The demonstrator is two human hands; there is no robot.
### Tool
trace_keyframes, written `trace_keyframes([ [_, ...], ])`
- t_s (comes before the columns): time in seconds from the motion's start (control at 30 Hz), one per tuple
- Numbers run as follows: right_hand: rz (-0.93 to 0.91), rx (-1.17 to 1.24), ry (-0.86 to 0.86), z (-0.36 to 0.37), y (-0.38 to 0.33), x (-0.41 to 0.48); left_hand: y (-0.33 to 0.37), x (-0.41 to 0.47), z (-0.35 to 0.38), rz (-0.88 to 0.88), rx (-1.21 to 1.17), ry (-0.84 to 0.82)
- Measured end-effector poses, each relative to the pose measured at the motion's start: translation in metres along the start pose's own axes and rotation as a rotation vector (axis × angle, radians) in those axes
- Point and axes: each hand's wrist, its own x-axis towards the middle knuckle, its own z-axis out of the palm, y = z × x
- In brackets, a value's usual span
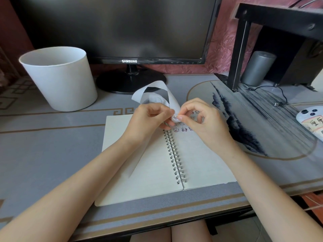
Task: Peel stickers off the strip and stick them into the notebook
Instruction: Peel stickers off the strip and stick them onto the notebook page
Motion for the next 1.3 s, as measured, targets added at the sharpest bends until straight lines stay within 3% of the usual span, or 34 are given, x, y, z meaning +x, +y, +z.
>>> trace_keyframes([
  [0.2,-0.068,0.021,0.013,-0.002,-0.004,-0.002,0.001,0.001,-0.002,-0.006,-0.018,0.020],
  [0.43,0.285,0.303,0.119,-0.016,-0.002,0.000,-0.003,0.004,-0.004,-0.014,-0.006,0.043],
  [0.67,0.591,0.212,0.076,-0.031,0.015,-0.005,-0.004,0.004,-0.004,-0.013,0.003,0.040],
  [1.3,0.595,0.116,0.053,-0.029,0.021,-0.006,-0.005,0.003,-0.004,-0.007,0.010,0.037],
])
